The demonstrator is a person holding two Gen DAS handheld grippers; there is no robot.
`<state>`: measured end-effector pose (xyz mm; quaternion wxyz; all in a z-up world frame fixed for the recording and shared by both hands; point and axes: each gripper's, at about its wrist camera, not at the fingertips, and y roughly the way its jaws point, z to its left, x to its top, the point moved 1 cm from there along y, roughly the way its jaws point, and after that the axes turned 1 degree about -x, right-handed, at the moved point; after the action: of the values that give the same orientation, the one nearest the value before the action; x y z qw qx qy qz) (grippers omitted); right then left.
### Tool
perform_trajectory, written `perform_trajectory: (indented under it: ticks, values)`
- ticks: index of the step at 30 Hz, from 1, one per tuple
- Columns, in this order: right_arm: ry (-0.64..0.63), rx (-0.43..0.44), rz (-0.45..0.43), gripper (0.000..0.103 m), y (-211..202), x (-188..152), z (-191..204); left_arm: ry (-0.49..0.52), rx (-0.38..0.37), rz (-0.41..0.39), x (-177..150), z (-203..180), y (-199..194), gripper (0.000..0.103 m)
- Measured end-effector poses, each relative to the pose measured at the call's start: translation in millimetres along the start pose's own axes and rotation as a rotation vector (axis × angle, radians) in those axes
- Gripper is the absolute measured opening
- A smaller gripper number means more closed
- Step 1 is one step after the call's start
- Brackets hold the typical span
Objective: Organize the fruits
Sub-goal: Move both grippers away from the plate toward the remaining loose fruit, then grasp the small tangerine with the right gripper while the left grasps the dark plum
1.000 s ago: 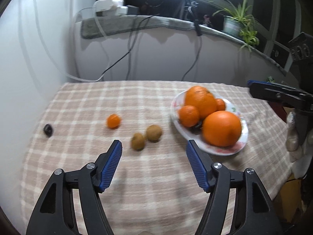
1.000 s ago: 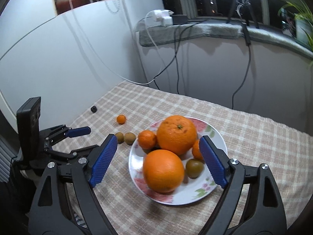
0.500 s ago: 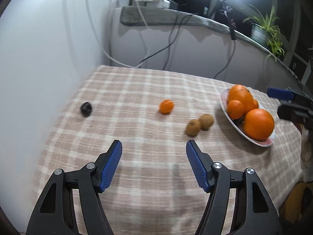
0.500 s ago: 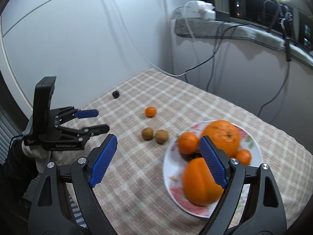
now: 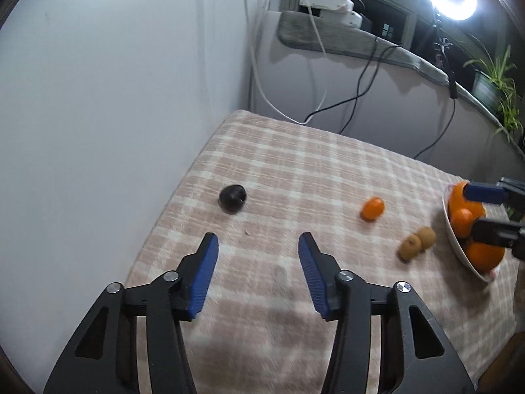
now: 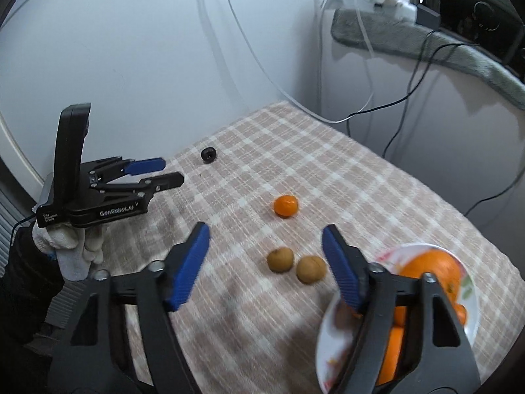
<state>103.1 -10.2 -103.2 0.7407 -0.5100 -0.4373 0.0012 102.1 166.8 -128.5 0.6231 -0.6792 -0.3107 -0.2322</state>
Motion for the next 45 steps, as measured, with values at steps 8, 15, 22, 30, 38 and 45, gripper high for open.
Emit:
perform_trajectory:
  ticks: [8, 15, 22, 30, 38, 45]
  values:
    - [-0.019, -0.052, 0.073, 0.051, 45, 9, 7, 0.024, 0.023, 0.025, 15, 4, 27, 0.04]
    - [-0.005, -0.068, 0.129, 0.048, 72, 14, 6, 0.033, 0.025, 0.048, 19, 6, 44, 0.038]
    - [0.013, -0.096, 0.159, 0.048, 87, 20, -2, 0.034, 0.032, 0.068, 23, 10, 56, 0.037]
    - [0.039, -0.094, 0.193, 0.043, 103, 22, -9, 0.011, 0.013, 0.092, 27, 17, 70, 0.032]
    - [0.066, -0.087, 0.211, 0.031, 112, 19, -15, 0.015, 0.02, 0.089, 26, 18, 72, 0.024]
    - [0.057, -0.09, 0.2, 0.029, 113, 21, -13, 0.03, 0.038, 0.082, 26, 17, 70, 0.022]
